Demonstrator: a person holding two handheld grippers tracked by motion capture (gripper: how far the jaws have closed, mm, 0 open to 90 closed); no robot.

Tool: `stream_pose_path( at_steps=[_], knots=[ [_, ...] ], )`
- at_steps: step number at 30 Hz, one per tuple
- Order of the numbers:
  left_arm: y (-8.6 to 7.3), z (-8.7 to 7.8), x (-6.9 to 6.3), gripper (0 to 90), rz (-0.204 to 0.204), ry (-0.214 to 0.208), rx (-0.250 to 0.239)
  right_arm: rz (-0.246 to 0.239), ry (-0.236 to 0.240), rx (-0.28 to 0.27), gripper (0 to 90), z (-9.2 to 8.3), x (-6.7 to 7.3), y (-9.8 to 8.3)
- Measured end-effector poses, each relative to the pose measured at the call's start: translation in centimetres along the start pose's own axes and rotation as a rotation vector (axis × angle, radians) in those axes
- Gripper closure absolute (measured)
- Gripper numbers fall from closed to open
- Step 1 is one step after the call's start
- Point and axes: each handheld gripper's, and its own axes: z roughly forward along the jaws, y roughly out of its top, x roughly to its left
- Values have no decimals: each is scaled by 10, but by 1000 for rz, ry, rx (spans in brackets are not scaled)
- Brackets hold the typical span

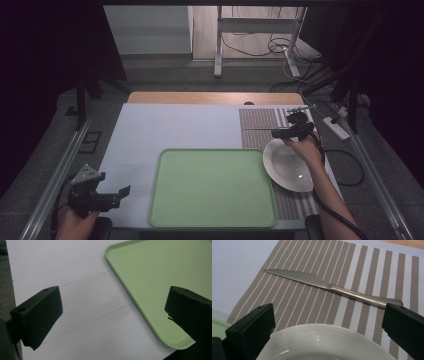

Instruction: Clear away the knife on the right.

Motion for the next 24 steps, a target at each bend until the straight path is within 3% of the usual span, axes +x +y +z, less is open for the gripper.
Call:
stream_pose_path(
  at_steps=[11, 13, 16, 20, 24],
  knots=[
    [0, 0, 1, 15, -2, -2, -1, 3, -28, 17, 0, 18, -8, 11],
    [0, 0, 1, 15, -2, -2, -1, 0, -28, 14, 41, 19, -11, 14],
    [0, 0, 1, 15, -2, -3, -1, -8, -24, 10, 144, 20, -16, 17],
    [0, 0, 1, 16, -4, -3, -1, -18, -43, 16, 415, 22, -24, 21],
    [0, 0, 1, 16, -5, -4, 0, -1, 0, 45, 701, 27, -35, 25]
  ],
)
